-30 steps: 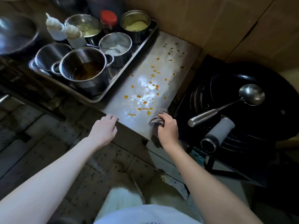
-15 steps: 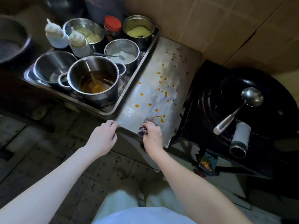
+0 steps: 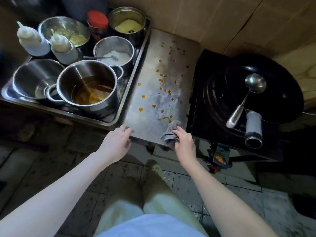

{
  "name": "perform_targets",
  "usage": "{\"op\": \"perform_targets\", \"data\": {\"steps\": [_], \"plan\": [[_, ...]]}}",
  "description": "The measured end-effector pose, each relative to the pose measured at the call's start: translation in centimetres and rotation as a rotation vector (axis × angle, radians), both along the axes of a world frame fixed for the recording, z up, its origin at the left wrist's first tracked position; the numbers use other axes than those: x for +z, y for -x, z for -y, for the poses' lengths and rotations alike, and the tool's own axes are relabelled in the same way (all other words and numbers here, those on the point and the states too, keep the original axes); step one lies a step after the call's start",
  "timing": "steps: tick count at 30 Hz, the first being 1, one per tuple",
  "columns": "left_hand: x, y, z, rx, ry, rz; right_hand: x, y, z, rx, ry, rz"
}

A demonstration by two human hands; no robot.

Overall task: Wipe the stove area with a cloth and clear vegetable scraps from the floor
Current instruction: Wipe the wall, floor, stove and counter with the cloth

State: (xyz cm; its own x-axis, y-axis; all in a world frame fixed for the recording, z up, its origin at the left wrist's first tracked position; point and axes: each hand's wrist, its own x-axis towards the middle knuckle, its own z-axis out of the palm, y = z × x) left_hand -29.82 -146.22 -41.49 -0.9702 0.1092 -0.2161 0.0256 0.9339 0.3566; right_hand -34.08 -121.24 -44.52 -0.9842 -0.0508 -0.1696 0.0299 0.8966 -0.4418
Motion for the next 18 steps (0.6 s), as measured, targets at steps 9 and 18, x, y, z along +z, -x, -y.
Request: {"op": "perform_targets", "data": {"steps": [9, 18], "plan": [[-0.4, 0.6, 0.8, 0.032, -0.016, -0.035, -0.6, 5.3, -1.6, 0.053, 0.096, -0.043], [-0.6, 2.2, 0.0, 0.013, -0.03, -0.017, 0.0, 5.7, -1.1, 0.04, 0.127, -0.015]]}}
